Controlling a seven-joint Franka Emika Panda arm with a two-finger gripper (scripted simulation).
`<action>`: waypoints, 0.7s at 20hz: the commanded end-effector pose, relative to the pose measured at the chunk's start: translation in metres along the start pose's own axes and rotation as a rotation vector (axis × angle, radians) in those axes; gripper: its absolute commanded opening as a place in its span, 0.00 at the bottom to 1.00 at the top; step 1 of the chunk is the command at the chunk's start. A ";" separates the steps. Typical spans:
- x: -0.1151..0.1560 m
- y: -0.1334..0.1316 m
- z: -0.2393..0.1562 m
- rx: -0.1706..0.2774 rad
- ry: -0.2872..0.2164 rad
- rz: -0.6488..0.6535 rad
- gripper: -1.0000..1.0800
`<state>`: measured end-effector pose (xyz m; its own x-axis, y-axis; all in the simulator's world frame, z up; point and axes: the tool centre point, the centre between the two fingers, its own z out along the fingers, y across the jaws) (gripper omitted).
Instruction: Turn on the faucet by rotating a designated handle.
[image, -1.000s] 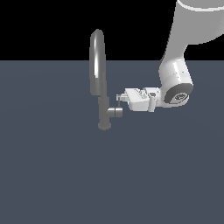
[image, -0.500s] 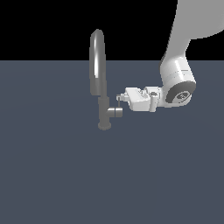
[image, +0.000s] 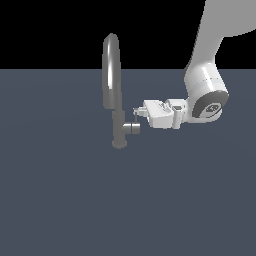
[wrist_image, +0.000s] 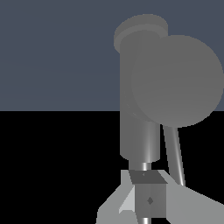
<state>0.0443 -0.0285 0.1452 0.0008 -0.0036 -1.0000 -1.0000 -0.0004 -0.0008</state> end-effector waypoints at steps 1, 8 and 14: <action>0.000 0.009 0.000 -0.004 -0.003 0.004 0.00; 0.000 0.030 0.000 -0.005 -0.003 0.004 0.00; 0.005 0.038 0.000 -0.003 -0.001 -0.003 0.00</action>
<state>0.0152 -0.0285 0.1458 0.0154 -0.0064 -0.9999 -0.9999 0.0006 -0.0154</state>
